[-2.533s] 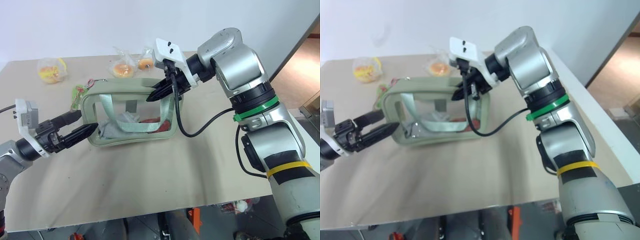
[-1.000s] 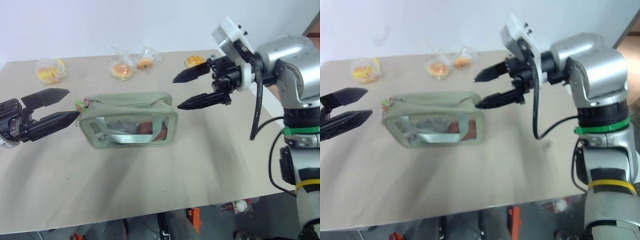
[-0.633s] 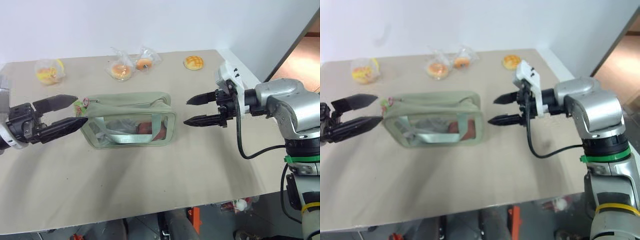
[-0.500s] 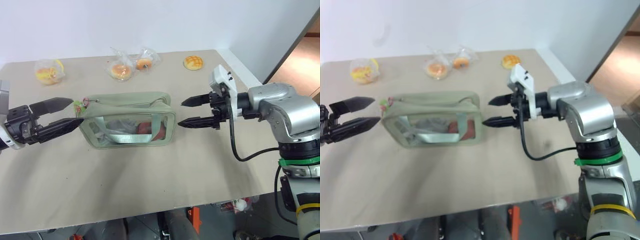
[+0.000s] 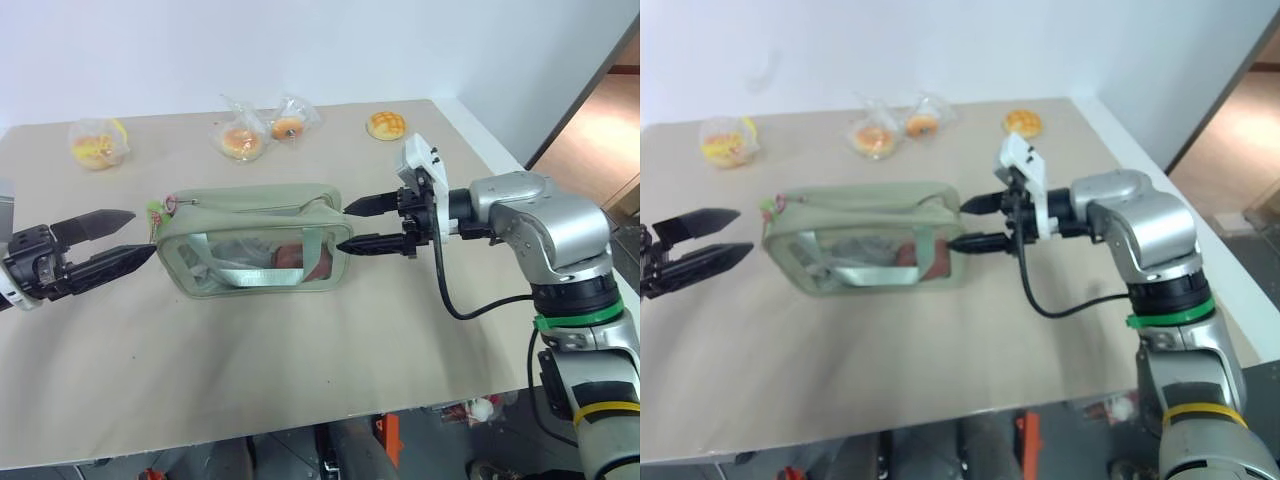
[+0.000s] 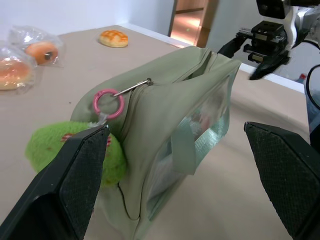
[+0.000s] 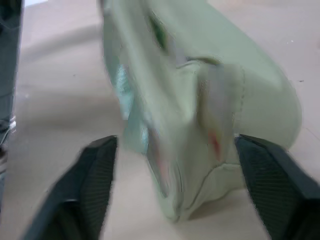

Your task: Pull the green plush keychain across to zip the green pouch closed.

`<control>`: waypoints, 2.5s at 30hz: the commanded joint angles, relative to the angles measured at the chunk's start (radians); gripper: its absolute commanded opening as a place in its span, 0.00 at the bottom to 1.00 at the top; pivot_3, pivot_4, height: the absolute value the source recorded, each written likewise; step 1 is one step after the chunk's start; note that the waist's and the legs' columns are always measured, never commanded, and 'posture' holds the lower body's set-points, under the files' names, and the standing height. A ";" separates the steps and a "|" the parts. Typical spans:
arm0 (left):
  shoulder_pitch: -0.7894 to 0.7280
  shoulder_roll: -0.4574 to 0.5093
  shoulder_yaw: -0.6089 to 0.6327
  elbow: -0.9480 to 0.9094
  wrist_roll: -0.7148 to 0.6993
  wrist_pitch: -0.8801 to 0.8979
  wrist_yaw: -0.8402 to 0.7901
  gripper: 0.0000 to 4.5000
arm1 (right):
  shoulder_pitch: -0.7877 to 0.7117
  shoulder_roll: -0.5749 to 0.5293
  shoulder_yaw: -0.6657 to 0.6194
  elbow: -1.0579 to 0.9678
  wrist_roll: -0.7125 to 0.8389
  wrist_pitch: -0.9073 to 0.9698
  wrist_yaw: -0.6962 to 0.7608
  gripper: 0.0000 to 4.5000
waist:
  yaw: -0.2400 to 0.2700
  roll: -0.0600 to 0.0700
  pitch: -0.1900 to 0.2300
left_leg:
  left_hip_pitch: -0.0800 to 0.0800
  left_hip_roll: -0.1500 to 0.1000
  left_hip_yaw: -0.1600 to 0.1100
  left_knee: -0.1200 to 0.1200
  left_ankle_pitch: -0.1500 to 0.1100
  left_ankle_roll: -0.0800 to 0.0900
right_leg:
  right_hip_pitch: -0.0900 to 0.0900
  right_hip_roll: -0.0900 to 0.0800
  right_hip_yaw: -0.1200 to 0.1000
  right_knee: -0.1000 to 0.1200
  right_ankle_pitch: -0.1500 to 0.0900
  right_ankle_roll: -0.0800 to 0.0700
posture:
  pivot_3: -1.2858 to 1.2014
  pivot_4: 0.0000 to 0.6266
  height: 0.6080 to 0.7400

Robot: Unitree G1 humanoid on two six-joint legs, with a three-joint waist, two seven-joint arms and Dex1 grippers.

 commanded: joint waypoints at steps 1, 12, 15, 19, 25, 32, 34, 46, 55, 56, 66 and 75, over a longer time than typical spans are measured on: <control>0.011 -0.003 0.051 -0.028 -0.010 -0.004 0.011 1.00 | -0.037 0.010 -0.012 0.020 -0.007 -0.015 -0.023 0.51 | 0.001 0.000 0.000 | 0.000 0.000 0.000 0.000 0.000 0.000 | 0.000 0.000 0.000 0.000 0.000 0.000 | 0.52 0.24 1.00; -0.028 -0.044 0.056 0.155 0.049 -0.035 0.109 1.00 | -0.014 0.001 -0.016 -0.004 0.006 -0.032 -0.010 0.01 | 0.002 0.000 0.000 | 0.000 0.000 -0.002 0.000 0.000 0.000 | 0.000 0.001 0.000 0.000 0.001 -0.001 | 0.52 0.24 1.00; -0.092 -0.061 -0.021 0.277 0.131 -0.065 0.139 1.00 | 0.008 -0.016 -0.013 -0.040 0.012 -0.036 0.005 0.01 | 0.003 0.000 0.000 | 0.000 0.000 -0.003 0.000 0.000 0.000 | 0.000 0.001 0.000 0.000 0.001 -0.001 | 0.52 0.24 1.00; -0.168 -0.092 -0.074 0.350 0.161 -0.080 0.140 1.00 | 0.027 -0.020 -0.017 -0.073 0.022 -0.032 0.005 0.01 | 0.005 -0.002 -0.001 | -0.001 0.000 -0.003 0.001 0.000 0.000 | 0.001 0.001 0.000 0.000 0.001 -0.001 | 0.52 0.24 1.00; -0.223 -0.118 -0.161 0.380 0.210 -0.071 0.129 1.00 | 0.042 -0.022 -0.032 -0.096 0.033 -0.018 -0.020 0.01 | 0.003 -0.002 -0.001 | -0.001 0.000 -0.003 0.001 0.000 0.000 | 0.000 0.002 0.000 0.000 0.001 -0.001 | 0.52 0.24 1.00; -0.279 -0.130 -0.235 0.423 0.262 -0.077 0.110 1.00 | 0.057 -0.025 -0.044 -0.121 0.051 -0.008 -0.045 0.01 | 0.003 -0.002 -0.001 | -0.001 0.000 -0.003 0.001 0.000 0.000 | 0.001 0.002 0.000 0.000 0.002 0.000 | 0.52 0.24 1.00; -0.300 -0.135 -0.247 0.452 0.275 -0.083 0.107 1.00 | 0.060 -0.026 -0.047 -0.125 0.056 -0.007 -0.052 0.01 | 0.003 -0.002 -0.001 | -0.001 0.000 -0.003 0.002 0.000 0.000 | 0.001 0.002 0.000 0.000 0.002 0.000 | 0.52 0.24 1.00; -0.400 -0.193 -0.283 0.487 0.307 -0.082 0.113 1.00 | 0.082 -0.028 -0.051 -0.150 0.081 -0.005 -0.076 0.01 | 0.004 -0.002 -0.001 | -0.001 0.000 -0.004 0.002 0.000 0.000 | 0.001 0.002 0.000 0.000 0.003 0.000 | 0.52 0.24 1.00; -0.436 -0.220 -0.268 0.508 0.303 -0.081 0.108 0.52 | 0.085 -0.033 -0.050 -0.155 0.093 -0.005 -0.089 0.00 | 0.004 -0.002 -0.001 | -0.002 0.000 -0.004 0.004 0.000 0.000 | 0.001 0.002 0.000 0.000 0.004 0.001 | 0.52 0.24 1.00; -0.436 -0.222 -0.268 0.508 0.303 -0.081 0.107 0.44 | 0.085 -0.034 -0.051 -0.153 0.093 -0.005 -0.089 0.00 | 0.004 -0.002 -0.001 | -0.002 0.000 -0.004 0.004 0.000 0.000 | 0.001 0.002 0.000 0.000 0.004 0.001 | 0.52 0.24 1.00; -0.453 -0.230 -0.274 0.518 0.329 -0.092 0.123 0.07 | 0.086 -0.037 -0.051 -0.158 0.097 -0.003 -0.095 0.00 | 0.004 -0.002 -0.001 | -0.002 0.000 -0.004 0.005 0.000 0.000 | 0.001 0.002 0.000 0.000 0.004 0.001 | 0.52 0.24 1.00; -0.544 -0.213 -0.289 0.489 0.356 -0.137 0.133 0.07 | 0.083 -0.034 -0.043 -0.149 0.094 -0.008 -0.096 0.00 | 0.004 -0.002 -0.001 | -0.002 0.000 -0.004 0.006 0.000 0.000 | 0.001 0.002 0.000 0.000 0.005 0.002 | 0.52 0.24 1.00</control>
